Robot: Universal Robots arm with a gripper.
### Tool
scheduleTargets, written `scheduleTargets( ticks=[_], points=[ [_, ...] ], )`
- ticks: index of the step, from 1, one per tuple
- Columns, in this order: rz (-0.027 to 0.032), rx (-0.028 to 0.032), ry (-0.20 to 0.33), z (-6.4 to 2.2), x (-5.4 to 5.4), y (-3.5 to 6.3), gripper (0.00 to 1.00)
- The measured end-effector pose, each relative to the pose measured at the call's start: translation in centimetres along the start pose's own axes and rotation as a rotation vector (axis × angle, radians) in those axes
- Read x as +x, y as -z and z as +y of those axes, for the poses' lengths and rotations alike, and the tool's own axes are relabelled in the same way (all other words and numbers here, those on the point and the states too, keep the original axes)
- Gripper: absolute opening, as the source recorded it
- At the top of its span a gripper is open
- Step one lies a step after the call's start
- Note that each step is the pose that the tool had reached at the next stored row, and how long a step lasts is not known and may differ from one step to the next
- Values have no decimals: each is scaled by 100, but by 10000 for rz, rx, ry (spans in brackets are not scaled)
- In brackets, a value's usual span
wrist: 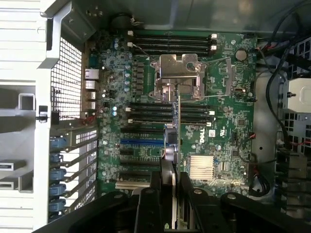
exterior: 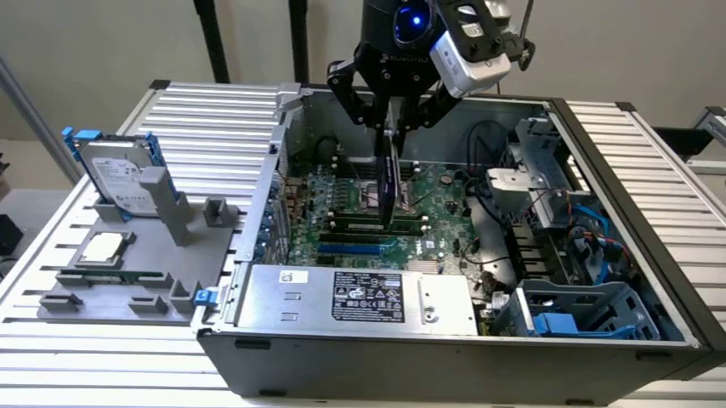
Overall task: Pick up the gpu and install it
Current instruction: 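Pick up the gpu and move the gpu toward the slot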
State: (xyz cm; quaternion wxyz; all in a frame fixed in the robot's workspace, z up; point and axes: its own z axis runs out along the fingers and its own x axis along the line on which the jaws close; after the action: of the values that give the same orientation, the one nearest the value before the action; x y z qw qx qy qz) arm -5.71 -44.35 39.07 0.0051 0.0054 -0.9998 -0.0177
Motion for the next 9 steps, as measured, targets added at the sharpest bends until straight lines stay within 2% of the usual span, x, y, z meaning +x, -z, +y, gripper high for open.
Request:
scheduleTargets(
  ticks=[9],
  points=[
    [0,0,52,0,-3,-1,0]
  ],
)
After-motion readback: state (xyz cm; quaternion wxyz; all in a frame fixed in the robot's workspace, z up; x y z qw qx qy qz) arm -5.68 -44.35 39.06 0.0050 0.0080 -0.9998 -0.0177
